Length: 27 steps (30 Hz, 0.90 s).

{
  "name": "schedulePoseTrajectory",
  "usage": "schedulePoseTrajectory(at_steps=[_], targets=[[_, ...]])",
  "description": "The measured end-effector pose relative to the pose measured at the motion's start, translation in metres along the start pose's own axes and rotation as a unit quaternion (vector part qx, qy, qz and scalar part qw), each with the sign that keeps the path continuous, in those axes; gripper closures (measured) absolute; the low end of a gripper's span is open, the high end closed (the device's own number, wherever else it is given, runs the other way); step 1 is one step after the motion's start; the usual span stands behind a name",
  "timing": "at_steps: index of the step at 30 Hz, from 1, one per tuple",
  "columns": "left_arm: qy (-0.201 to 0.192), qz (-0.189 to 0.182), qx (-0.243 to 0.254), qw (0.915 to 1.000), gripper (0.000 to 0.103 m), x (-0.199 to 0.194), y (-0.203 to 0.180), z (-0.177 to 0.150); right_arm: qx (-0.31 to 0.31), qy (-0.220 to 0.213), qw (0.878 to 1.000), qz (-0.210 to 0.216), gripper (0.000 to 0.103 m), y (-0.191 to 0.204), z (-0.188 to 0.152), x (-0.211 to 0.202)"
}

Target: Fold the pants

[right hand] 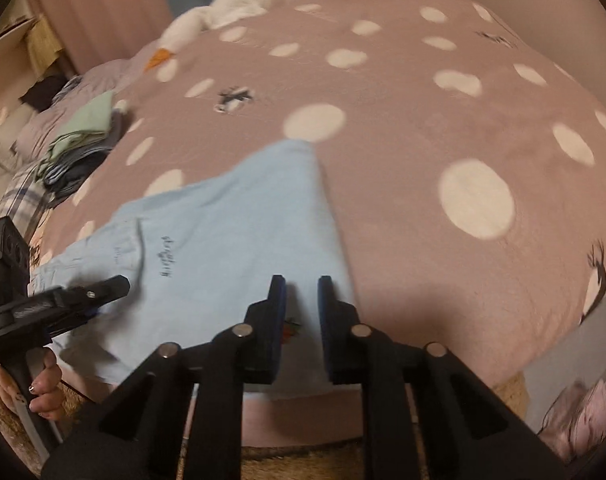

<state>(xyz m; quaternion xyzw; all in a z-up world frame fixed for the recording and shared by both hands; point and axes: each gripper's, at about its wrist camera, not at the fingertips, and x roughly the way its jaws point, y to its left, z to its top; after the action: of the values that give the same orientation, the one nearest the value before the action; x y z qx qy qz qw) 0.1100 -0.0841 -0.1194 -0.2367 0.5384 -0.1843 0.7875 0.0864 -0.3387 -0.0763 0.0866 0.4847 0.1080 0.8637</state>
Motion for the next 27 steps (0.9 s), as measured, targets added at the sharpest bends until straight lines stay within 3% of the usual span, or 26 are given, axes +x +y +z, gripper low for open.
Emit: schedulePoseTrajectory(at_steps=[7,11,17,27], targets=[[-0.056,0.017,0.013,0.9982,0.093,-0.031,0.002,0.008,-0.005,-0.012,1.0,-0.002,0.089,-0.003,0.016,-0.003],[-0.018,0.041,0.002,0.999,0.093,-0.016,0.02,0.006,-0.008,-0.011,1.0,0.005,0.089,-0.001,0.039,0.013],[-0.02,0.049,0.011,0.9986,0.093,-0.016,0.018,0.002,-0.02,0.017,1.0,-0.008,0.089,0.007,0.058,0.052],[-0.019,0.057,0.021,0.998,0.091,-0.017,0.014,-0.005,-0.052,0.024,0.998,-0.033,0.089,0.01,0.032,0.05]])
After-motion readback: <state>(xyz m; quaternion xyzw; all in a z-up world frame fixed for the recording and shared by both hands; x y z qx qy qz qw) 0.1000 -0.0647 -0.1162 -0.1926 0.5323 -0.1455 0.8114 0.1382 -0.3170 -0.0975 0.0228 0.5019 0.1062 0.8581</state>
